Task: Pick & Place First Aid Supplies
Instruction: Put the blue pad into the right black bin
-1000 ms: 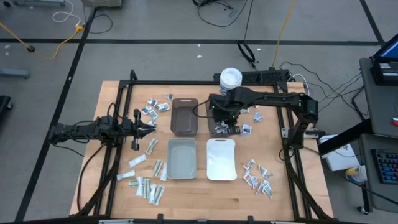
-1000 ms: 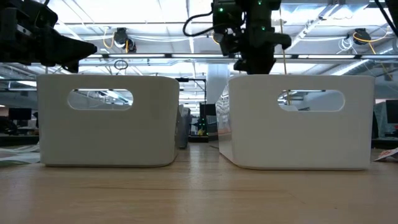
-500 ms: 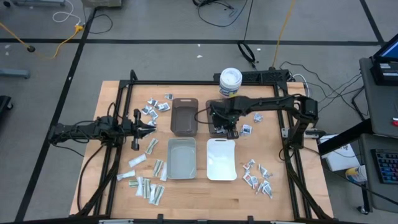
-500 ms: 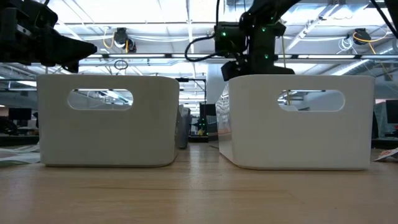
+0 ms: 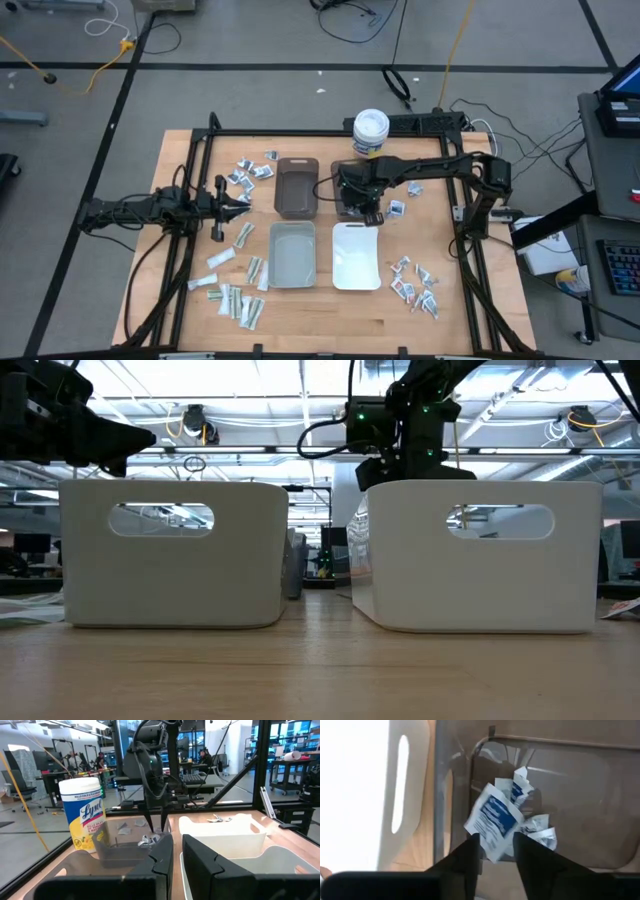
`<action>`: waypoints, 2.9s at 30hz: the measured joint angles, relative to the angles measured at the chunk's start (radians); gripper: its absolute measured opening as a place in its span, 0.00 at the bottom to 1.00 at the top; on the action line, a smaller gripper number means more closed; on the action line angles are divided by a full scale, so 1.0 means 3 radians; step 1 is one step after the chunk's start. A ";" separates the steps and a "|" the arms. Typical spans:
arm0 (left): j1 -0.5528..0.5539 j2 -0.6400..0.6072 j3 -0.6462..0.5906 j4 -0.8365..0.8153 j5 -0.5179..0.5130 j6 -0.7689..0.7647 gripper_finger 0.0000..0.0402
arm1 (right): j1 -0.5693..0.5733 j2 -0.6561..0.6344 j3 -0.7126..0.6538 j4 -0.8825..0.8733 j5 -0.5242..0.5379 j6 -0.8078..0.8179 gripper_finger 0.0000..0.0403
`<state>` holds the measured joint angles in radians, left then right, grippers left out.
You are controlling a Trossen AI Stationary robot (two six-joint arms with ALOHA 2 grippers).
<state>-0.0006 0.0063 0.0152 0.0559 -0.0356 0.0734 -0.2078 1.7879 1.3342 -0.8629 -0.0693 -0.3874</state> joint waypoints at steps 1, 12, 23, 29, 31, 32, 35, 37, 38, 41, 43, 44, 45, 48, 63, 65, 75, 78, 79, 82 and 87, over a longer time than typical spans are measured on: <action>0.0001 0.0000 0.0000 0.0000 0.0000 0.0000 0.12 | 0.0000 0.0000 0.0000 0.0024 0.0055 -0.0006 0.33; 0.0001 0.0000 0.0000 0.0000 0.0000 0.0000 0.12 | -0.0029 -0.0299 0.0107 -0.0336 0.0227 0.0168 0.33; 0.0000 0.0000 0.0000 0.0000 0.0000 0.0000 0.12 | -0.0038 -0.0982 -0.0303 -0.0780 0.0228 0.0439 0.30; 0.0000 0.0000 0.0001 0.0000 0.0000 0.0000 0.12 | -0.0076 -0.1285 -0.0787 -0.0701 0.0253 0.0535 0.30; 0.0001 0.0000 0.0000 0.0000 0.0000 0.0000 0.12 | -0.0090 -0.1315 -0.0888 -0.0614 0.0255 0.0556 0.30; 0.0001 -0.0001 0.0000 0.0000 0.0000 0.0000 0.12 | -0.0090 -0.1327 -0.0937 -0.0555 0.0255 0.0555 0.30; 0.0001 0.0000 0.0000 0.0000 0.0000 0.0000 0.12 | -0.0092 -0.1353 -0.1094 -0.0326 0.0263 0.0547 0.30; 0.0000 0.0000 0.0000 0.0000 0.0001 0.0000 0.12 | -0.0094 -0.1347 -0.1208 -0.0198 0.0363 0.0540 0.30; 0.0001 0.0000 0.0000 0.0000 0.0000 0.0000 0.12 | -0.0094 -0.1346 -0.1261 -0.0145 0.0410 0.0540 0.30; 0.0000 0.0000 0.0000 0.0000 0.0000 0.0000 0.12 | -0.0120 -0.1350 -0.1407 -0.0034 0.0485 0.0470 0.30; 0.0000 0.0000 0.0001 0.0000 0.0000 0.0000 0.12 | -0.0150 -0.1348 -0.1492 0.0035 0.0487 0.0429 0.30; 0.0000 0.0000 0.0000 0.0000 0.0001 0.0000 0.12 | -0.0166 -0.1348 -0.1524 0.0057 0.0484 0.0415 0.30; 0.0001 0.0000 0.0000 0.0000 0.0000 0.0000 0.12 | -0.0182 -0.1348 -0.1556 0.0075 0.0478 0.0411 0.30; 0.0001 0.0000 0.0000 0.0000 0.0001 0.0000 0.12 | -0.0234 -0.1348 -0.1663 0.0163 0.0398 0.0374 0.30; 0.0001 -0.0001 0.0000 0.0000 0.0000 0.0000 0.12 | -0.0310 -0.1347 -0.2065 0.0778 0.0389 0.0203 0.30; 0.0001 -0.0001 0.0000 0.0000 0.0001 0.0000 0.12 | -0.0310 -0.1347 -0.2096 0.0841 0.0379 0.0203 0.30; 0.0001 0.0000 0.0000 0.0000 0.0000 0.0000 0.12 | -0.0309 -0.1356 -0.2238 0.0965 0.0218 0.0231 0.14; 0.0001 0.0000 0.0000 0.0000 0.0000 0.0000 0.12 | -0.0307 -0.1355 -0.2242 0.0985 0.0213 0.0238 0.04; 0.0001 0.0000 0.0000 0.0000 0.0000 0.0000 0.12 | -0.0307 -0.1355 -0.2243 0.0995 0.0214 0.0236 0.02; 0.0001 0.0000 0.0000 0.0000 0.0000 0.0000 0.12 | -0.0307 -0.1353 -0.2244 0.1030 0.0221 0.0238 0.02; 0.0000 0.0000 0.0001 0.0000 0.0000 0.0000 0.12 | -0.0306 -0.1351 -0.2244 0.1046 0.0232 0.0191 0.01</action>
<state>-0.0004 0.0063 0.0154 0.0559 -0.0357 0.0734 -0.2996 1.3827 0.6609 -0.5491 0.0004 -0.3300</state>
